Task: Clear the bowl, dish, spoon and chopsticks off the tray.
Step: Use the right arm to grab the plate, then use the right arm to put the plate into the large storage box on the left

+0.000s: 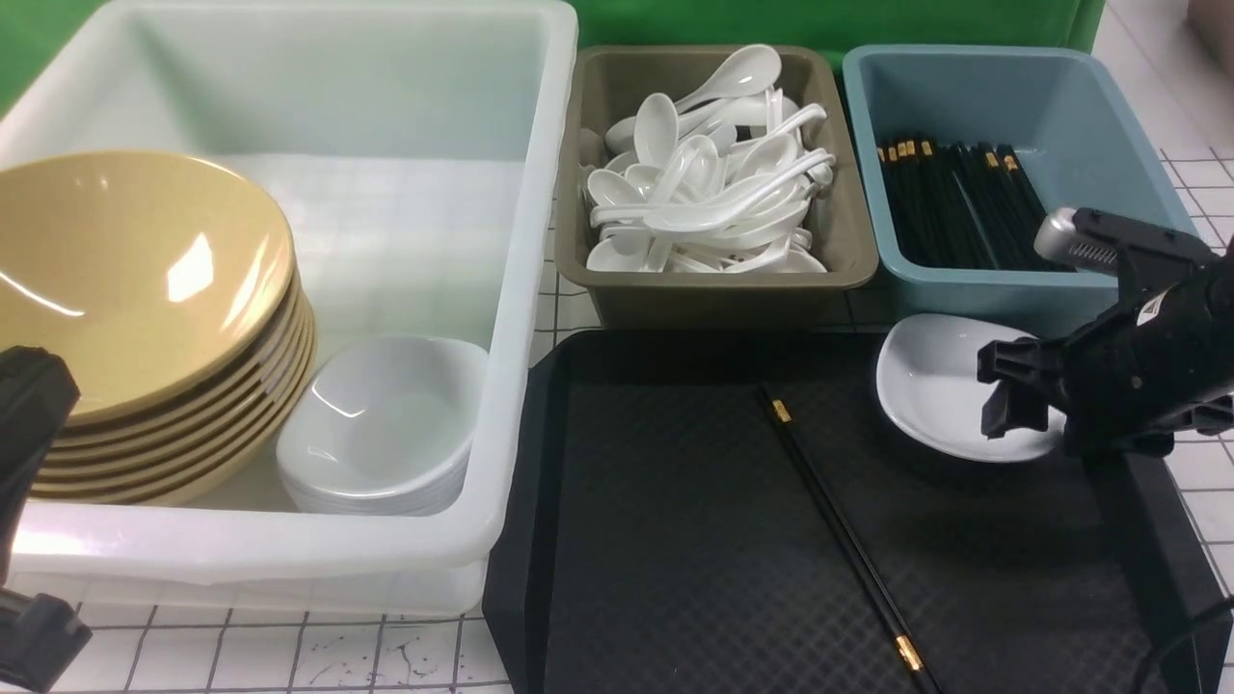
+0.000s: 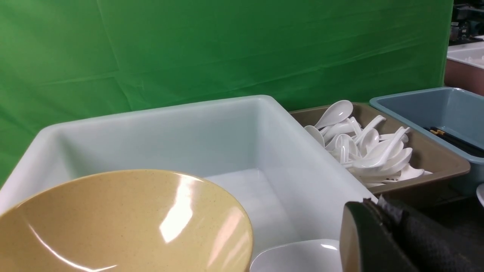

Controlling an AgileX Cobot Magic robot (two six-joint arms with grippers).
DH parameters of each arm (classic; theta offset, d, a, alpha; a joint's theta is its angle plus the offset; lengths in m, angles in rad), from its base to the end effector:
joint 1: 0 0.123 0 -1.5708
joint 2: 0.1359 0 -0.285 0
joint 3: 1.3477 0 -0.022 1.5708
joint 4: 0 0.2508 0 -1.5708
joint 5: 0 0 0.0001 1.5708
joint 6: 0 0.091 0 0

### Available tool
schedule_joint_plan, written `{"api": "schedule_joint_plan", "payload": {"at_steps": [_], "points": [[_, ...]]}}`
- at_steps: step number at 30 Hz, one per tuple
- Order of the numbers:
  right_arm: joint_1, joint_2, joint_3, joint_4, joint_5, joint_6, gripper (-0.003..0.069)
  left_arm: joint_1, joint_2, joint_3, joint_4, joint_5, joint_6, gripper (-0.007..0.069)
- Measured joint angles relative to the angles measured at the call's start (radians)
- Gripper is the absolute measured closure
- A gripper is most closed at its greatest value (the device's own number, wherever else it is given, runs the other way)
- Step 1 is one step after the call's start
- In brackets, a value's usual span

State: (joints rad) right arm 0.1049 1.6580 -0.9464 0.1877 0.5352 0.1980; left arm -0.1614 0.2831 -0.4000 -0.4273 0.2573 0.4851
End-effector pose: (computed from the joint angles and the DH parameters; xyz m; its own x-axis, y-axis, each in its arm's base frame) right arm 0.3135 0.0417 0.1894 -0.9006 0.2577 -0.3501 0.1864 0.9564 0.2246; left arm 0.0688 -0.0210 0.3084 -0.0119 0.0727 -0.9973 0.2653 0.9618 0.0669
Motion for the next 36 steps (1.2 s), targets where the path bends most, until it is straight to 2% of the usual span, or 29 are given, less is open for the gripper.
{"api": "schedule_joint_plan", "payload": {"at_steps": [7,10,12,14,18,21,22,25,30,36], "points": [[-0.013,0.09,0.001,-0.001,-0.085,0.004,0.0141,0.0,0.0,0.036,0.0,-0.025,-0.001,0.0631],[-0.009,0.107,-0.004,0.005,-0.145,-0.009,0.0172,0.0,0.0,0.053,0.0,-0.058,-0.001,0.0631],[-0.008,0.114,-0.006,0.01,-0.172,-0.019,0.0219,0.0,0.0,0.059,0.0,-0.079,-0.001,0.0631],[-0.007,0.117,-0.007,0.011,-0.182,-0.044,0.0297,0.0,0.0,0.059,-0.001,-0.086,-0.001,0.0631],[-0.003,0.09,-0.014,0.044,-0.18,-0.094,0.0491,0.0,0.0,0.059,-0.001,-0.09,-0.001,0.0631],[0.015,0.026,-0.016,0.056,-0.151,-0.142,0.0563,0.0,0.0,0.059,-0.002,-0.09,-0.001,0.0631],[0.042,-0.038,-0.016,0.069,-0.112,-0.198,0.0588,0.0,0.0,0.059,-0.004,-0.091,-0.001,0.0631],[0.107,-0.151,-0.018,0.136,-0.069,-0.3,0.0589,0.0,0.0,0.059,-0.004,-0.091,-0.001,0.0631],[0.31,-0.267,-0.098,0.284,-0.089,-0.415,0.0589,0.0,0.0,0.059,-0.007,-0.096,-0.001,0.0631],[0.606,-0.171,-0.227,0.325,-0.301,-0.438,0.0589,0.0,0.0,0.059,-0.007,-0.097,-0.001,0.0631]]}}
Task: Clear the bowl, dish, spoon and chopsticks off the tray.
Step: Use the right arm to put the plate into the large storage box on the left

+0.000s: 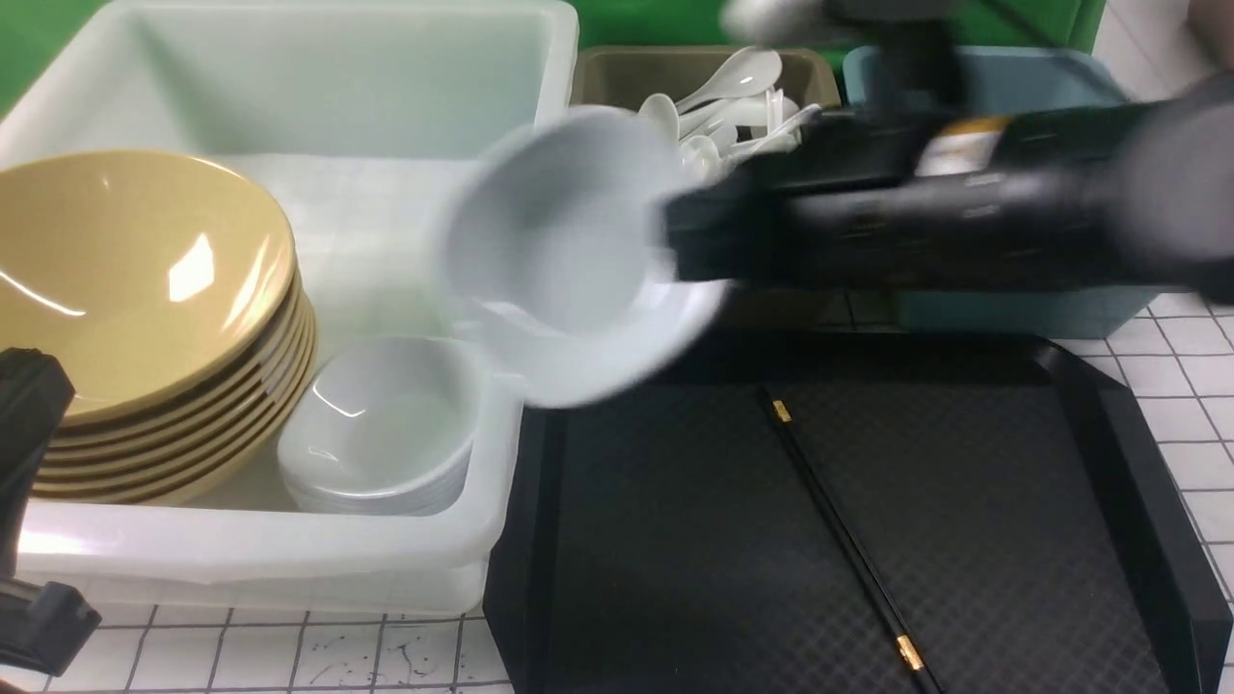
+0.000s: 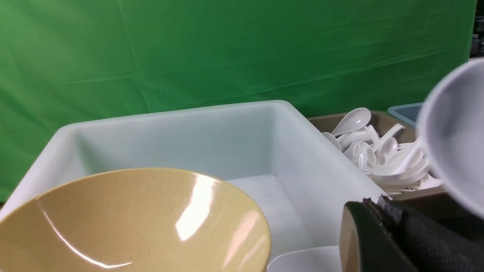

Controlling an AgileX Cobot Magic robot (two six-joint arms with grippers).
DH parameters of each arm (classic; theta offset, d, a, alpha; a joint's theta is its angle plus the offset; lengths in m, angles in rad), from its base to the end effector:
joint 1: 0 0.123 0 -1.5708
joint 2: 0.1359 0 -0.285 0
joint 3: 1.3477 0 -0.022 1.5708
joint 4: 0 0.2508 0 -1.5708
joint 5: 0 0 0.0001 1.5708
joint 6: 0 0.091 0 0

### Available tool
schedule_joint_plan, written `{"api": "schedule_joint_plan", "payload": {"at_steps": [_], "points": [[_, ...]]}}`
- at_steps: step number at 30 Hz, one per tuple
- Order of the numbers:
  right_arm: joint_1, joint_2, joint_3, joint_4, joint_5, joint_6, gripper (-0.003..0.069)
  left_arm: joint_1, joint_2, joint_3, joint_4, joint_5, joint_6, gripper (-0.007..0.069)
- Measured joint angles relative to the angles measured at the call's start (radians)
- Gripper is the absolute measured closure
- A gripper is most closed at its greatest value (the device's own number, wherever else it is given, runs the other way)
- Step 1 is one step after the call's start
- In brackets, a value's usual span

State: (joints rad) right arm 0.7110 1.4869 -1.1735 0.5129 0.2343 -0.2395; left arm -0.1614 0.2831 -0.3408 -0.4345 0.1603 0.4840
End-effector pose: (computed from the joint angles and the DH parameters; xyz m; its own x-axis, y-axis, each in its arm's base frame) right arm 0.2556 0.2338 0.3349 -0.4939 -0.0863 -0.8652 -0.6201 0.7325 0.2810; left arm 0.0735 -0.0182 0.2968 0.0116 0.0531 -0.9985 0.2264 0.9725 0.0543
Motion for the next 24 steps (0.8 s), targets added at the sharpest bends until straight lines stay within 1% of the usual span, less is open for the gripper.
{"api": "schedule_joint_plan", "payload": {"at_steps": [2,4,8,11,12,13,14,15,17,18,19,20,21,22,23,24], "points": [[0.053,0.078,-0.044,0.003,-0.059,0.0,0.0589,0.0,0.0,0.0,0.0,0.0,0.0,0.0631],[0.074,0.153,-0.09,0.006,-0.077,0.001,0.0587,0.0,0.0,0.0,0.0,0.0,0.0,0.0631],[0.082,0.279,-0.176,0.006,-0.043,0.05,0.056,0.0,0.0,0.0,0.0,0.0,0.0,0.0631],[0.082,0.333,-0.229,0.009,-0.003,0.061,0.0483,0.0,0.0,0.0,0.0,0.0,0.0,0.0631],[0.082,0.34,-0.241,0.011,0.003,0.06,0.0447,0.0,0.0,0.0,0.0,0.0,0.0,0.0631],[0.082,0.341,-0.245,0.011,0.002,0.06,0.0435,0.0,0.0,0.0,0.0,0.0,0.0,0.0631],[0.082,0.343,-0.254,0.011,0.002,0.044,0.039,0.0,0.0,0.0,0.0,0.0,0.0,0.0631],[0.082,0.343,-0.254,0.011,0.002,0.041,0.0385,0.0,0.0,0.0,0.0,0.0,0.0,0.0631],[0.078,0.337,-0.26,0.01,0.015,-0.011,0.0335,0.0,0.0,0.0,0.0,0.001,0.0,0.0631],[0.078,0.336,-0.26,0.01,0.02,-0.011,0.0335,0.0,0.0,0.0,0.0,0.001,0.0,0.0631],[0.073,0.329,-0.26,0.0,0.055,-0.033,0.0326,0.0,0.0,0.0,0.0,0.005,0.0,0.0631],[0.052,0.308,-0.262,-0.052,0.168,-0.058,0.0316,0.0,0.0,0.0,0.0,0.015,0.0,0.0631],[0.038,0.293,-0.262,-0.09,0.215,-0.057,0.0316,0.0,0.0,0.0,0.0,0.017,0.0,0.0631],[0.022,0.277,-0.263,-0.136,0.3,-0.04,0.0316,0.0,0.0,0.0,0.0,0.019,0.0,0.0631],[-0.007,0.247,-0.264,-0.221,0.405,0.014,0.0316,0.0,0.0,0.0,0.0,0.019,0.0,0.0631],[-0.033,0.231,-0.262,-0.298,0.475,0.078,0.0316,0.0,0.0,0.0,0.0,0.019,0.0,0.0631]]}}
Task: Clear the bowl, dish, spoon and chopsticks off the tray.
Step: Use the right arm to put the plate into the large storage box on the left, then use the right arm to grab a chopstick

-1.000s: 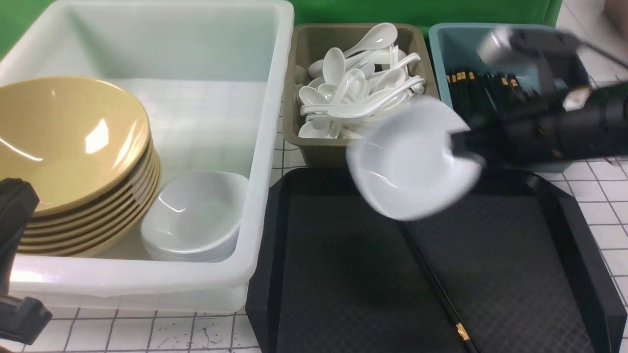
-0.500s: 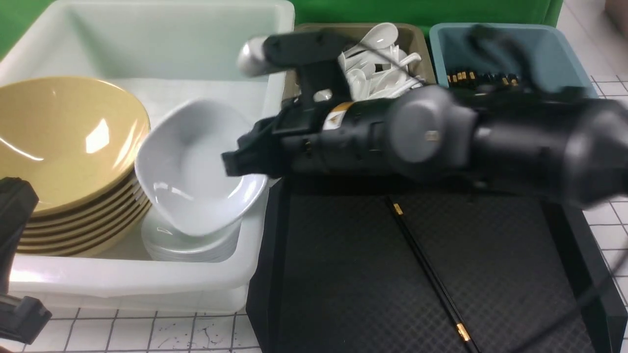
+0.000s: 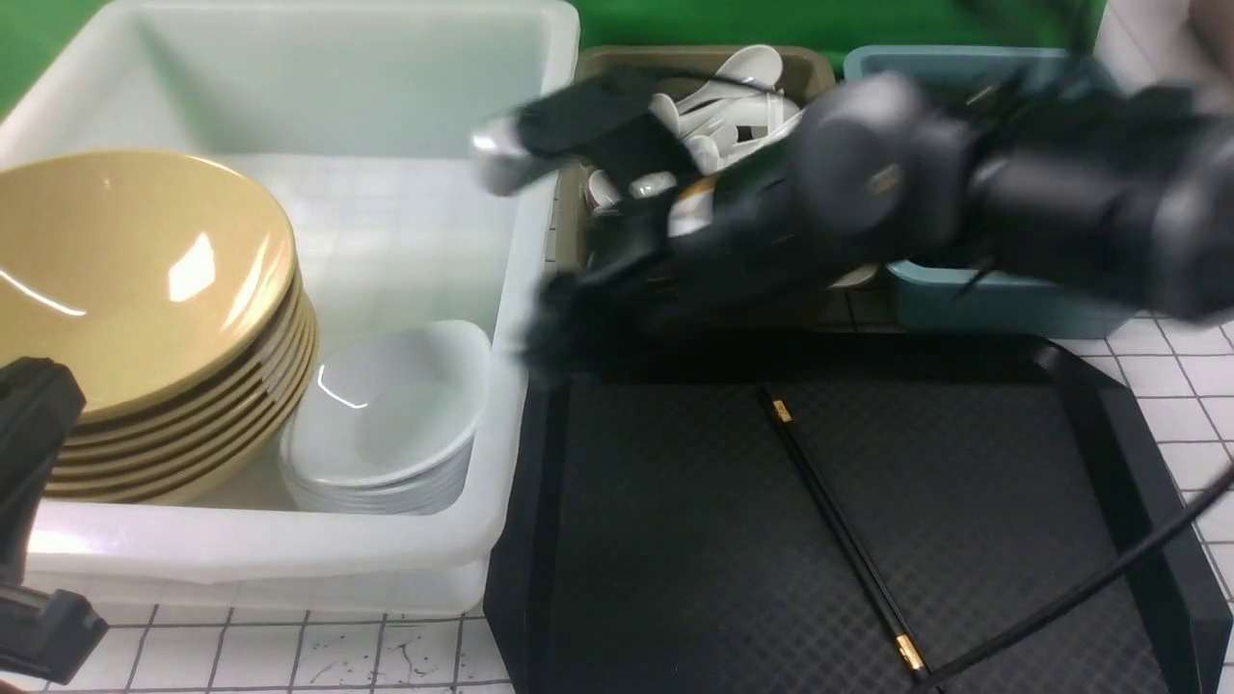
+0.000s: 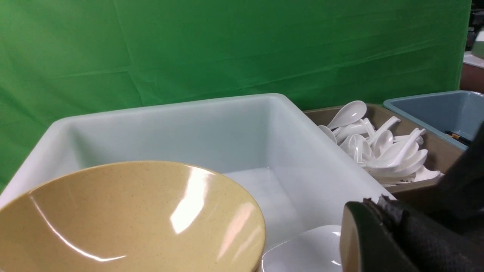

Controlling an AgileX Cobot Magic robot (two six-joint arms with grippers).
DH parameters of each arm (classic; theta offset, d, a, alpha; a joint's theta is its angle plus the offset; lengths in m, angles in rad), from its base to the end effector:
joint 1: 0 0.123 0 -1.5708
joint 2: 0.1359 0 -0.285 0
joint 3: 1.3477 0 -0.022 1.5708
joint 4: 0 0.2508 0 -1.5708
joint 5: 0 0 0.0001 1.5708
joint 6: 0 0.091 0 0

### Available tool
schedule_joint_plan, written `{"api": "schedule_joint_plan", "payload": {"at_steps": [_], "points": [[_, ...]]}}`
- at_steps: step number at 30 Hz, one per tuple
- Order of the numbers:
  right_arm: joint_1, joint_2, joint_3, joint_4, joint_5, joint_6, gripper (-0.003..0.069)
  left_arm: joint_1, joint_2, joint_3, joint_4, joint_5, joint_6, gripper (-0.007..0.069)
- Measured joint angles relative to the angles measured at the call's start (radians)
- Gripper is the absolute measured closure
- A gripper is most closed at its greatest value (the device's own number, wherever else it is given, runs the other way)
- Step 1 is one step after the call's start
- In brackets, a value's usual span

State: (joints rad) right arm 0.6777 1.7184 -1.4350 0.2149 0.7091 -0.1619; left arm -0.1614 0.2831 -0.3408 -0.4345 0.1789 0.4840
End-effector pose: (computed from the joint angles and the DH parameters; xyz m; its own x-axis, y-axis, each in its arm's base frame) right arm 0.2931 0.2521 0.2990 -0.6088 -0.4871 -0.6262 -0.6873 0.7180 0.1096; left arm 0.0733 -0.0189 0.2952 -0.0044 0.0569 -0.9984 0.2348 0.9705 0.0542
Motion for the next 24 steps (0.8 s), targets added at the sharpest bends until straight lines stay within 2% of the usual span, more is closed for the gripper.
{"api": "schedule_joint_plan", "payload": {"at_steps": [2,5,9,12,24], "points": [[-0.051,-0.037,0.037,-0.137,0.133,0.117,0.0314,0.0,0.0,0.0,0.0,0.0,0.0,0.0631],[-0.1,-0.084,0.17,-0.223,0.177,0.197,0.0314,0.0,0.0,0.0,0.0,0.0,0.0,0.0631],[-0.117,-0.104,0.405,-0.232,0.104,0.246,0.0314,0.0,0.0,0.0,0.0,0.0,-0.001,0.0631],[-0.117,-0.103,0.497,-0.229,0.074,0.249,0.0314,0.0,0.0,0.0,0.0,-0.002,-0.001,0.0631],[-0.117,-0.039,0.562,-0.268,-0.071,0.235,0.0354,0.0,0.0,0.01,-0.001,-0.007,-0.001,0.0631]]}}
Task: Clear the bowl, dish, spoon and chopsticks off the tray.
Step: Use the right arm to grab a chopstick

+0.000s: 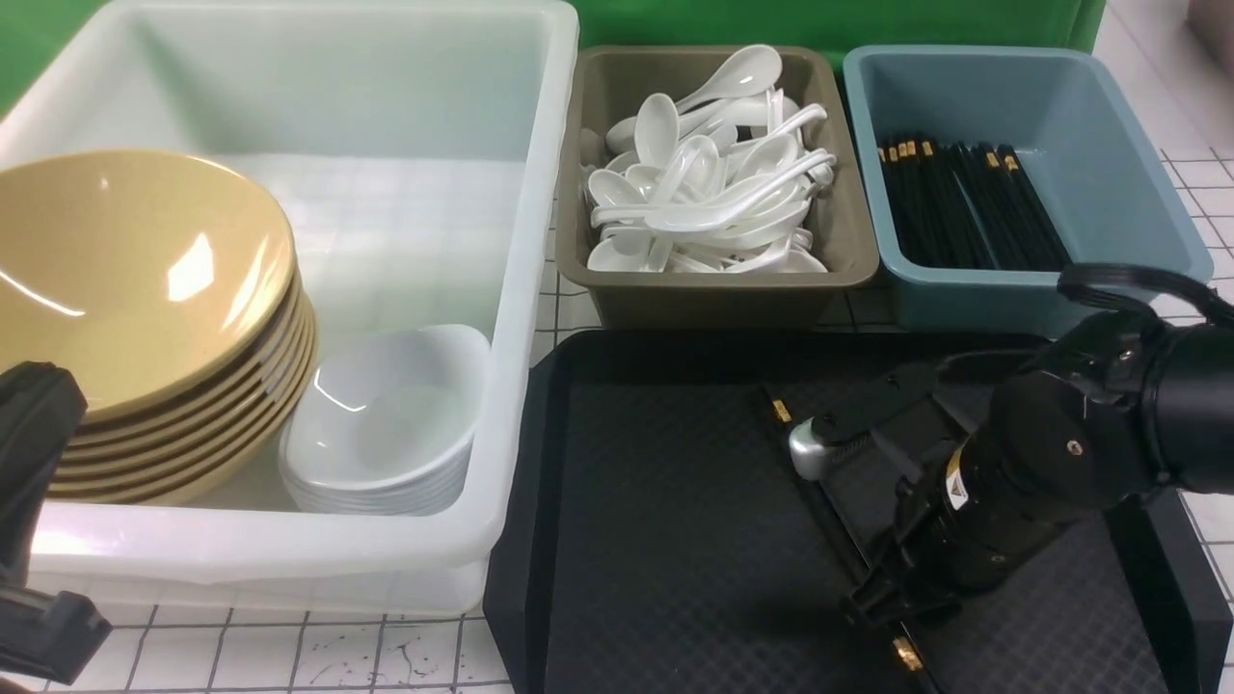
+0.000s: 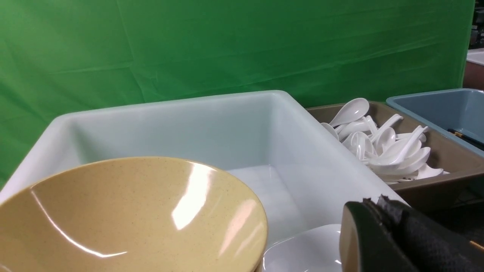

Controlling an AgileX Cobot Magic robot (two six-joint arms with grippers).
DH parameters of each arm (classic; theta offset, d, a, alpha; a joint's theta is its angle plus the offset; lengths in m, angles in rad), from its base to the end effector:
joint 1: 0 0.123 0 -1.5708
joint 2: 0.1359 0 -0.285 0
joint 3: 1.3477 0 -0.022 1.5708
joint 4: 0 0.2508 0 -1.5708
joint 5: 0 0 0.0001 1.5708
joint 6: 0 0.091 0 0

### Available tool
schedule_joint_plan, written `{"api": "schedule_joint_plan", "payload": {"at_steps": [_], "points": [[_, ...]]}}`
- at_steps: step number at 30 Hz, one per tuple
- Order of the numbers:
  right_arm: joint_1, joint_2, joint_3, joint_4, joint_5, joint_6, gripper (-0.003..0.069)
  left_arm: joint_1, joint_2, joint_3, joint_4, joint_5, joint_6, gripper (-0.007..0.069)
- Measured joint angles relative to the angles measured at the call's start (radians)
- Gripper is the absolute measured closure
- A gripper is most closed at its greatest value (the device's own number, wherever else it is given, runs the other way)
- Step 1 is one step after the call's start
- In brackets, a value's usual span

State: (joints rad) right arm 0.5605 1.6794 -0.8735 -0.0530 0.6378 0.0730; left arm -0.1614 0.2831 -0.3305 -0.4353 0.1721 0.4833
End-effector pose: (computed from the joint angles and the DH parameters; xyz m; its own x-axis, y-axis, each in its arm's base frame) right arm 0.2485 0.1526 0.1621 -0.8431 -0.4933 -0.2142 -0.5002 0.8655 -0.0243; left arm 0.0739 -0.0187 0.2923 -0.0090 0.0557 -0.9984 0.2324 0.9712 0.0521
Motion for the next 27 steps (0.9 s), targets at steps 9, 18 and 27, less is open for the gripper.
{"api": "schedule_joint_plan", "payload": {"at_steps": [9,18,27], "points": [[0.0,0.017,-0.01,-0.001,0.01,-0.025,0.0403,0.0,0.0,0.0,0.0,0.0,0.0,0.0631],[0.0,-0.017,-0.001,-0.007,0.017,-0.107,0.0605,0.0,0.0,0.0,0.0,0.003,0.0,0.0631],[0.0,-0.315,0.002,-0.048,0.074,-0.112,0.0616,0.0,0.0,0.0,0.0,0.003,0.0,0.0631]]}}
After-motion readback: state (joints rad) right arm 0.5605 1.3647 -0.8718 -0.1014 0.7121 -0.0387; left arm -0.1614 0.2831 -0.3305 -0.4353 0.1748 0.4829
